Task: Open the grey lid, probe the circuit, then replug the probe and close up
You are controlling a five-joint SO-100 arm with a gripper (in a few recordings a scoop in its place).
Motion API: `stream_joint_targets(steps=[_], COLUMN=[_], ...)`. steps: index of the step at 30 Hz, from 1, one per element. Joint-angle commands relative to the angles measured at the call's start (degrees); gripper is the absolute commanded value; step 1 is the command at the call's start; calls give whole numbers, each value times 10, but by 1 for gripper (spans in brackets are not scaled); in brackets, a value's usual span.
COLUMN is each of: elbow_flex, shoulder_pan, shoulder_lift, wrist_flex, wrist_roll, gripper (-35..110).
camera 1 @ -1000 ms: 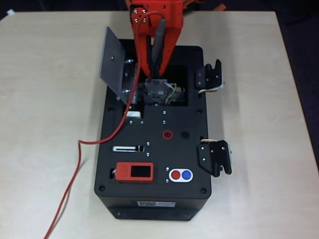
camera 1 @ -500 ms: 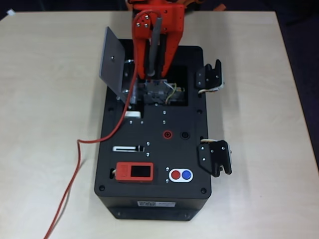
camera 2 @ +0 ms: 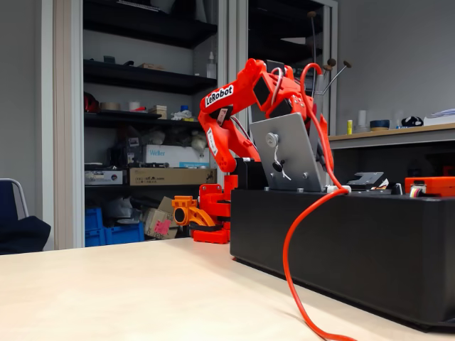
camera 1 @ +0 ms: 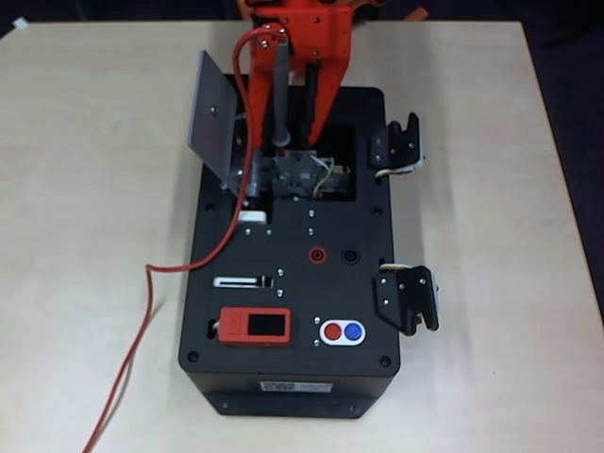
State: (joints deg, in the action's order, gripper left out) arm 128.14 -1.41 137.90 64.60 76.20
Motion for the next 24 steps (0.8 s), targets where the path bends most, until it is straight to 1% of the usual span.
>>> stream_joint_targets(steps=[1, 8, 13, 24], elbow_flex=[9, 10, 8, 1], shoulder_pan=[-6, -3, 4, 0], shoulder_lift=[18, 20, 20, 21], wrist_flex=[-4, -16, -29, -49], wrist_roll=[6, 5, 3, 11], gripper=[14, 8, 0, 0])
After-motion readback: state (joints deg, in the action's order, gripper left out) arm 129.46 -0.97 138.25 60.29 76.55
